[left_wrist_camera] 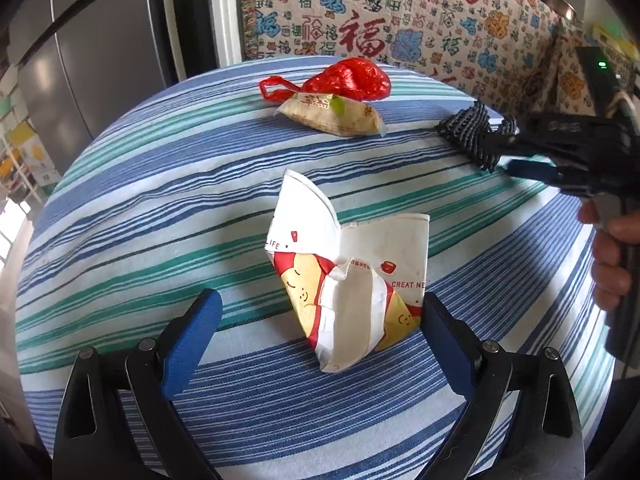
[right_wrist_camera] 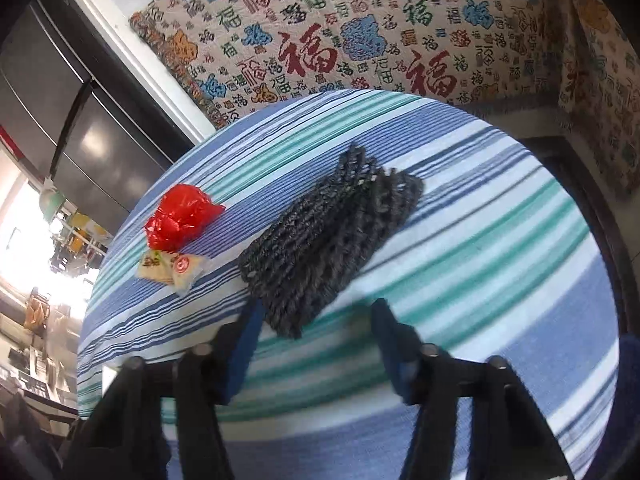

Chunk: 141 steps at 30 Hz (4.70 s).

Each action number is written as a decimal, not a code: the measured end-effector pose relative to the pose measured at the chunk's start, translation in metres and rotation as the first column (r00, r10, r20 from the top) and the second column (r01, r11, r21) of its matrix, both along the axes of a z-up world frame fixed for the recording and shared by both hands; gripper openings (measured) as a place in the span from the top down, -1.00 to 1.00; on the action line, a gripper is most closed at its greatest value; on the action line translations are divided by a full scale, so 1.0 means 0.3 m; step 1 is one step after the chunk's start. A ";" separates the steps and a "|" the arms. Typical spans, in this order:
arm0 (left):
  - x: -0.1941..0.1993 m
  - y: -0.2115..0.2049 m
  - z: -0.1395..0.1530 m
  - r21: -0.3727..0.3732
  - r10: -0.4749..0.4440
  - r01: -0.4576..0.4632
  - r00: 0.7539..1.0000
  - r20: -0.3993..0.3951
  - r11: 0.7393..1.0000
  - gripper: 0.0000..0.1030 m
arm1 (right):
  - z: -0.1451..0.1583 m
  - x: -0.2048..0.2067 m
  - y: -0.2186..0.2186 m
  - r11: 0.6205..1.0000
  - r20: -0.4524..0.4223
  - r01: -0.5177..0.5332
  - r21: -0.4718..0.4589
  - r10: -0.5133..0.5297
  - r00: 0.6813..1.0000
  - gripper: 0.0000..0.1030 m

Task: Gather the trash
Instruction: 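Grasp the black foam mesh net with the right gripper while the left gripper holds the paper wrapper, then carry the paper wrapper and black mesh net to the wastebasket and release both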

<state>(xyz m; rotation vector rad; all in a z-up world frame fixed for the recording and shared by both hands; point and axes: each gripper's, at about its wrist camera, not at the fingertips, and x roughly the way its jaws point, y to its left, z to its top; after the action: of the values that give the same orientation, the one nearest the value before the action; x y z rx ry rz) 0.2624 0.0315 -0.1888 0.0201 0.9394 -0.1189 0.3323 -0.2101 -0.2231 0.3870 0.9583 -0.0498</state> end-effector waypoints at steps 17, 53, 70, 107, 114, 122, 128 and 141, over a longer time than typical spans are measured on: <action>0.010 -0.012 -0.004 0.033 0.013 -0.013 1.000 -0.003 0.999 -0.91 | 0.169 -0.139 0.161 0.720 -0.124 -0.479 -0.502 0.489 0.863 -0.24; -0.084 0.036 0.121 -0.087 -0.140 0.146 0.988 0.072 0.985 -0.98 | -0.042 -0.137 0.102 0.925 -0.037 -0.109 -0.365 0.102 0.994 -1.00; -0.002 0.111 0.041 -0.167 0.003 -0.007 1.000 -0.020 0.986 -0.35 | -0.036 -0.141 0.087 0.928 -0.043 -0.147 -0.343 0.141 0.989 -1.00; -0.047 0.004 0.104 -0.200 -0.085 0.099 0.993 0.076 0.975 0.90 | 0.169 -0.461 -0.005 0.933 0.006 -0.237 -0.270 0.248 0.969 0.61; -0.074 -0.001 0.125 -0.203 -0.095 0.115 0.989 0.109 0.972 0.91 | 0.188 -0.595 -0.088 0.944 0.056 -0.195 -0.266 0.217 0.975 0.61; -0.154 -0.100 0.172 -0.191 -0.197 0.220 0.971 0.134 0.957 0.91 | 0.152 -0.752 -0.330 0.971 0.061 -0.055 -0.231 0.071 0.996 0.60; -0.238 -0.350 0.260 -0.272 -0.330 0.365 0.929 0.167 0.890 0.91 | 0.173 -0.864 -0.580 0.970 0.047 0.114 -0.216 -0.106 0.993 0.60; -0.333 -1.077 0.189 -0.298 -0.591 0.605 0.793 0.148 0.738 0.91 | 0.069 -1.038 -0.964 0.955 -0.060 0.238 -0.179 -0.252 0.966 0.60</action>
<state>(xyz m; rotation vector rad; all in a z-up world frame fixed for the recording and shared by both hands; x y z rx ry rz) 0.1624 -0.2916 -0.1322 0.0135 0.8289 -0.8815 0.0208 -0.4992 -0.2023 0.3459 0.9744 -0.3744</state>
